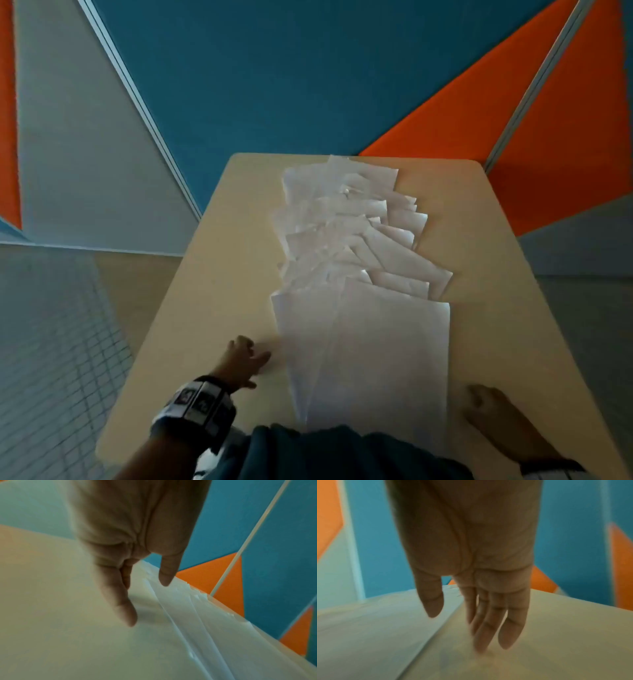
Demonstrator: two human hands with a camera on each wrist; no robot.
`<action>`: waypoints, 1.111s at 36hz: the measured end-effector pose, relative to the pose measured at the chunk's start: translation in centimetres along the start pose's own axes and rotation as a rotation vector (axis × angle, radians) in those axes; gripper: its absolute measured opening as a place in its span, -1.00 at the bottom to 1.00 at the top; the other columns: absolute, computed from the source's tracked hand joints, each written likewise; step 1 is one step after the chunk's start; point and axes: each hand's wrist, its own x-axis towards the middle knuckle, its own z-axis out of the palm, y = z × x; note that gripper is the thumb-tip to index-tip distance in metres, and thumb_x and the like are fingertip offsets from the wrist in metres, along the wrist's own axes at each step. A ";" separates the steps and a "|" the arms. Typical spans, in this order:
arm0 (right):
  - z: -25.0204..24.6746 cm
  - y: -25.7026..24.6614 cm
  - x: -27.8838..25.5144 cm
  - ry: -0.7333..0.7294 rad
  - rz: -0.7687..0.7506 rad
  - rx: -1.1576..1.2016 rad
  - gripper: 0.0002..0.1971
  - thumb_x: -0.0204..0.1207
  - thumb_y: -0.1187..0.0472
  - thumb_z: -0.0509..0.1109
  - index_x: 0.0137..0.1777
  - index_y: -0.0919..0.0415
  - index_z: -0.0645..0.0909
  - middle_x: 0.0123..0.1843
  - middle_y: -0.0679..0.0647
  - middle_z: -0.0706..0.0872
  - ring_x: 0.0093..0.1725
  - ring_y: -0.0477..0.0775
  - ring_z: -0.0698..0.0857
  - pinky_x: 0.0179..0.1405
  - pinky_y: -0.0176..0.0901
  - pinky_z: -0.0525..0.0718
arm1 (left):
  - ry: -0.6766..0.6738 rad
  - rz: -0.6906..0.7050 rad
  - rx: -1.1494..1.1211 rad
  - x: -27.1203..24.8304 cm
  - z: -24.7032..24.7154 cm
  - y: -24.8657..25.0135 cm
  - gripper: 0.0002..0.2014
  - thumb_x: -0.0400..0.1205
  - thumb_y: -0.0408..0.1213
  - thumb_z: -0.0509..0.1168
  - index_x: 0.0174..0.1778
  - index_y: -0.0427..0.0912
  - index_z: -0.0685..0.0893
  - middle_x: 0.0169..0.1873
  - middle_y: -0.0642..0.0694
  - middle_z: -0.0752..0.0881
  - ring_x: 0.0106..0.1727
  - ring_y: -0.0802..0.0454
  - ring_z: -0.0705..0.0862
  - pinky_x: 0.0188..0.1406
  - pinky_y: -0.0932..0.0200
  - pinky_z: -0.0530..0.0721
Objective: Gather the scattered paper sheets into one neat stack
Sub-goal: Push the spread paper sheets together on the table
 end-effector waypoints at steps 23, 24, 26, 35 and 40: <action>1.6 -5.5 2.7 0.167 -0.060 0.086 -0.60 0.49 0.22 0.34 0.27 0.37 0.41 0.27 0.38 0.49 0.28 0.36 0.45 0.30 0.08 0.51 | 0.012 0.164 0.237 2.0 3.2 2.4 -0.36 0.51 -0.26 0.40 0.41 -0.43 0.27 0.34 -0.37 0.28 0.08 -0.39 0.65 0.01 -0.11 0.73; 1.6 -5.1 2.8 0.171 -0.017 0.088 -0.63 0.49 0.22 0.32 0.23 0.41 0.42 0.25 0.41 0.49 0.26 0.38 0.45 0.28 0.09 0.52 | 0.039 0.150 0.230 2.1 3.1 2.2 -0.34 0.51 -0.27 0.40 0.40 -0.48 0.25 0.35 -0.40 0.27 0.13 -0.42 0.63 0.08 -0.14 0.71; 1.6 -4.5 2.8 0.150 0.039 0.099 -0.61 0.49 0.22 0.31 0.24 0.44 0.40 0.26 0.43 0.47 0.26 0.41 0.45 0.26 0.08 0.51 | 0.037 0.125 0.228 2.1 3.1 2.1 -0.34 0.51 -0.27 0.39 0.39 -0.52 0.24 0.36 -0.43 0.26 0.19 -0.42 0.59 0.02 -0.12 0.74; 3.1 -6.9 2.1 0.053 -0.055 0.091 -0.51 0.50 0.14 0.34 0.31 0.37 0.27 0.32 0.33 0.37 0.26 0.34 0.53 0.10 -0.01 0.53 | -0.117 0.162 0.326 1.5 5.1 3.9 -0.28 0.52 -0.15 0.37 0.43 -0.47 0.18 0.38 -0.37 0.25 0.27 -0.31 0.56 0.21 -0.10 0.68; 1.3 -6.7 2.6 0.071 -0.020 0.150 -0.53 0.51 0.15 0.34 0.31 0.43 0.38 0.26 0.36 0.53 0.25 0.30 0.54 0.22 -0.01 0.56 | -0.040 0.143 0.258 2.0 3.8 4.1 -0.42 0.55 -0.22 0.33 0.36 -0.49 0.29 0.34 -0.41 0.39 0.15 -0.22 0.54 0.22 -0.09 0.59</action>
